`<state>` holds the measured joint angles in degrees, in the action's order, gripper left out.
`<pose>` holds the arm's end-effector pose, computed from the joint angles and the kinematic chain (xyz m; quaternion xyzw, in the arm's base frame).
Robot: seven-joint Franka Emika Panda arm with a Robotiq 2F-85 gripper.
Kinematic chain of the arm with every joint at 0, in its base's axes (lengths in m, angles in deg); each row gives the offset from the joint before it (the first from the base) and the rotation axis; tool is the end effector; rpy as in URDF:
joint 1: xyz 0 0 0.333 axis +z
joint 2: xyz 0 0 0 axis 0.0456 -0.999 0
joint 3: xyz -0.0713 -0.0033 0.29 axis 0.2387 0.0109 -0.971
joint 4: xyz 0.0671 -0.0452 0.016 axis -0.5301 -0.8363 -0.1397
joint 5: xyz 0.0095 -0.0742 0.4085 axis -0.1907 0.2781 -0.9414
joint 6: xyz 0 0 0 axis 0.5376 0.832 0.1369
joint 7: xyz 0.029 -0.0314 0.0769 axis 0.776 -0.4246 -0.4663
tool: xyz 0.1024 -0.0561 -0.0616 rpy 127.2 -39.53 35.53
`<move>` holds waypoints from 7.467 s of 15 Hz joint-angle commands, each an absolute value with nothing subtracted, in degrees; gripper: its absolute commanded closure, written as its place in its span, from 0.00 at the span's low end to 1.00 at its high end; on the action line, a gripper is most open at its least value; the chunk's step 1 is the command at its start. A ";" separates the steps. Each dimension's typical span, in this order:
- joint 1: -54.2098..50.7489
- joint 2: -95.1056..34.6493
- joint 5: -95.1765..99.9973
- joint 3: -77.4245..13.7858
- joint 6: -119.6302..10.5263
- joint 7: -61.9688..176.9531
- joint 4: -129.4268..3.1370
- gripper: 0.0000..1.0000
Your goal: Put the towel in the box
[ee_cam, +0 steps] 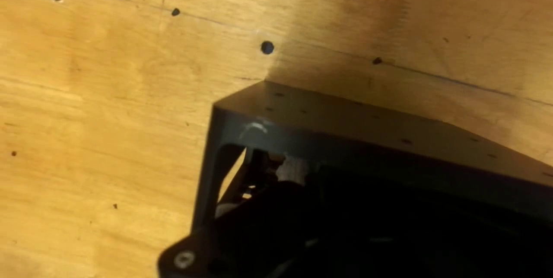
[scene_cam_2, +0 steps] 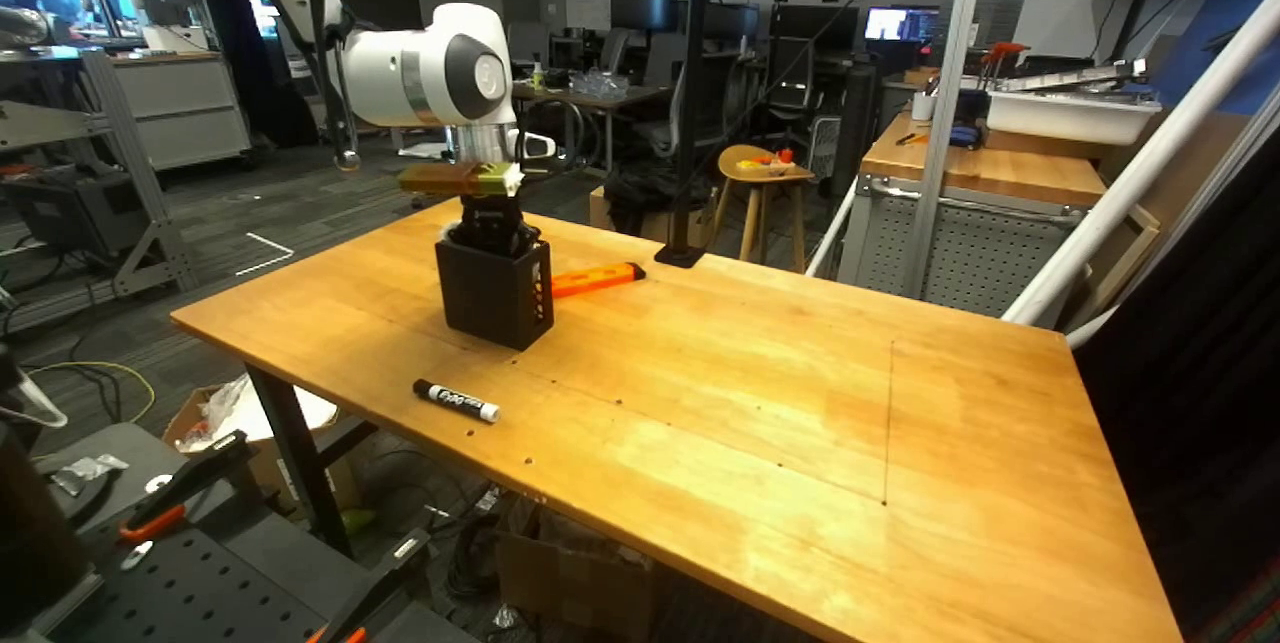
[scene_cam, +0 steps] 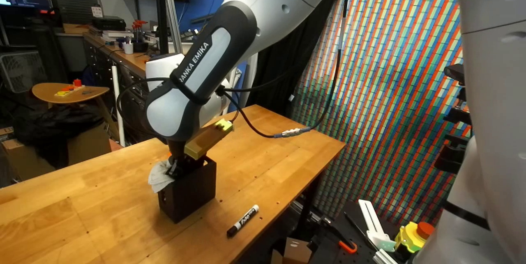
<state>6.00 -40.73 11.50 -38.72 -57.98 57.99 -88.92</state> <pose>0.5691 0.1129 0.1336 0.9874 0.1358 -0.0526 0.0616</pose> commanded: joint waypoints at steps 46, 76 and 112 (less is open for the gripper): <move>16.82 -45.00 44.46 -46.07 -40.93 37.39 -74.25 0.00; 13.80 -44.33 44.52 -43.94 -39.22 37.53 -74.35 0.94; 2.21 -37.81 15.51 -40.66 -57.48 48.01 -88.27 0.95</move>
